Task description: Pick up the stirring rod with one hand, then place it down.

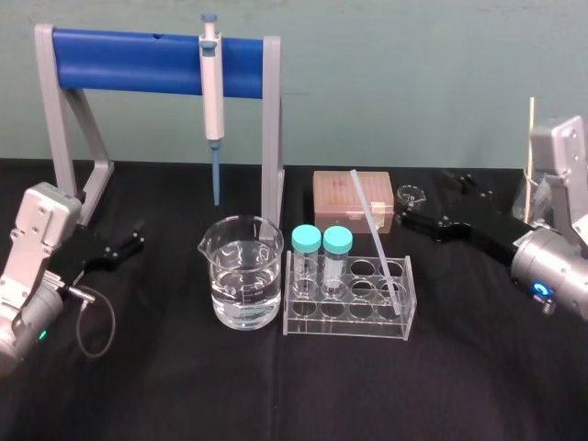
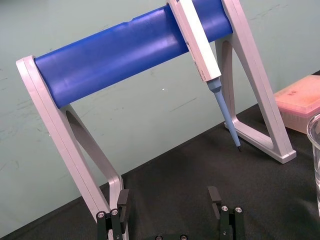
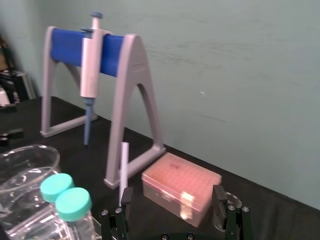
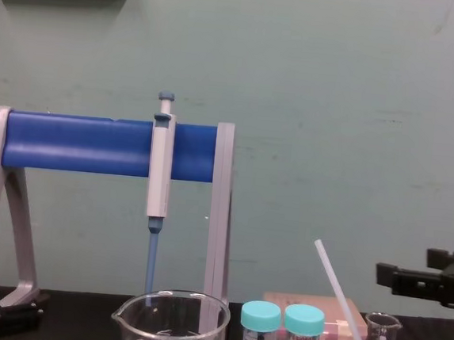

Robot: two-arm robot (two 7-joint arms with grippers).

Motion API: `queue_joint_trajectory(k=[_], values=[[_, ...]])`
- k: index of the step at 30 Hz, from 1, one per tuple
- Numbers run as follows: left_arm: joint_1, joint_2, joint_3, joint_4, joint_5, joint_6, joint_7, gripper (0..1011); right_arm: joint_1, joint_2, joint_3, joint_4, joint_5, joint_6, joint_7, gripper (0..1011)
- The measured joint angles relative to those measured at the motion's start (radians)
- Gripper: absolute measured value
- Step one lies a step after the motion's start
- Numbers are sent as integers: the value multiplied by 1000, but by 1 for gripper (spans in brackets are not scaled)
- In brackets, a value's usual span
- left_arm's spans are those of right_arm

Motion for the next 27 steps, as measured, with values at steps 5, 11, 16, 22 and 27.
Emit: queue_joint_trajectory(k=[5, 11, 16, 22, 27], values=[[0, 0, 0, 0, 0, 0, 0, 1000, 31, -24, -16, 17, -16, 7, 35, 1000], [0, 0, 0, 0, 0, 0, 0, 1000, 64, -50, -31, 49, -39, 13, 61, 1000], [0, 0, 0, 0, 0, 0, 0, 1000, 96, -79, -44, 89, -61, 17, 83, 1000], [0, 0, 0, 0, 0, 0, 0, 1000, 127, -107, -57, 126, -83, 17, 102, 1000], [0, 0, 0, 0, 0, 0, 0, 1000, 148, -128, -66, 152, -100, 18, 110, 1000]])
